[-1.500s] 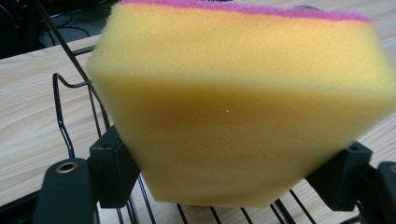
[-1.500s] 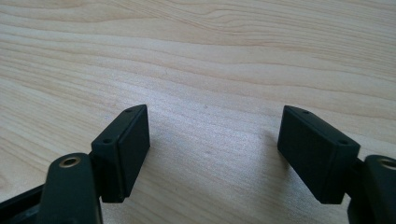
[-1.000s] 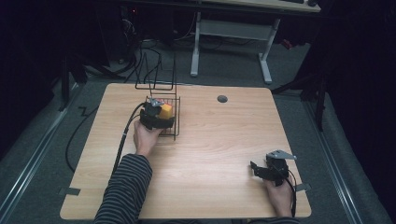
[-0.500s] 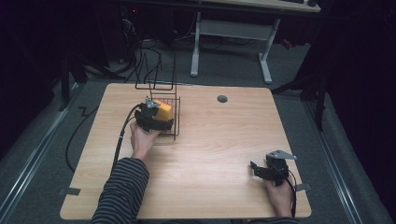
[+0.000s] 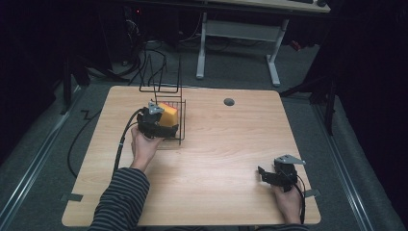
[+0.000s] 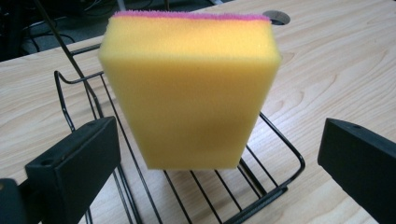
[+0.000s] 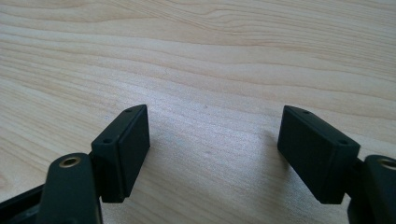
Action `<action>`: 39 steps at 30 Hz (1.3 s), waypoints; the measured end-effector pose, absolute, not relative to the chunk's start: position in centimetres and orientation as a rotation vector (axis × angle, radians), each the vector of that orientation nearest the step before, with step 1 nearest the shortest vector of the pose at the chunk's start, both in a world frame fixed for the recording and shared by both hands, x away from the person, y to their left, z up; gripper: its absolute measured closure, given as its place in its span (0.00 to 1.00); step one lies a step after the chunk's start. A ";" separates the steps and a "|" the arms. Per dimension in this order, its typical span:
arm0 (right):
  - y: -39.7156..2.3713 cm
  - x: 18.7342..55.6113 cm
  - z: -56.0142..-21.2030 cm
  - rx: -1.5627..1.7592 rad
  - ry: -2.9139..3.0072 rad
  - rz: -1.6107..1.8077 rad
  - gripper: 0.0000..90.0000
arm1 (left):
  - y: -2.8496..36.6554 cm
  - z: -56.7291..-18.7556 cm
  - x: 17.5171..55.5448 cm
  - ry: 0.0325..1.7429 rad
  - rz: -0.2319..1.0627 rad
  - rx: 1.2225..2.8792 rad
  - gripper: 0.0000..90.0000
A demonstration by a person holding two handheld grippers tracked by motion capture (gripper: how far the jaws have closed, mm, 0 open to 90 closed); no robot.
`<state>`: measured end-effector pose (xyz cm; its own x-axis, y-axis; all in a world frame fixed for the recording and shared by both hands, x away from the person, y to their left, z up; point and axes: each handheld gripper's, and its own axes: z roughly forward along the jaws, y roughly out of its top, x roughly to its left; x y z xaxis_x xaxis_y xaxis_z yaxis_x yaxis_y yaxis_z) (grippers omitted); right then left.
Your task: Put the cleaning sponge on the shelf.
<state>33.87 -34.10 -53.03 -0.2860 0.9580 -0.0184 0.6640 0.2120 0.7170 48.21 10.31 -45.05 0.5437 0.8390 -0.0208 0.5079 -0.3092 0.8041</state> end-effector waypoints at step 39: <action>-34.1 33.9 -53.0 1.499 2.028 0.841 0.28 | 15.0 -43.0 43.6 1.074 0.493 1.855 0.04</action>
<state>33.87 -34.10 -53.03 -0.2859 0.9581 -0.0182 0.6641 0.2118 0.7170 43.62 15.03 -42.97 0.5412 0.8355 -0.0950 0.4729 -0.2089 0.8560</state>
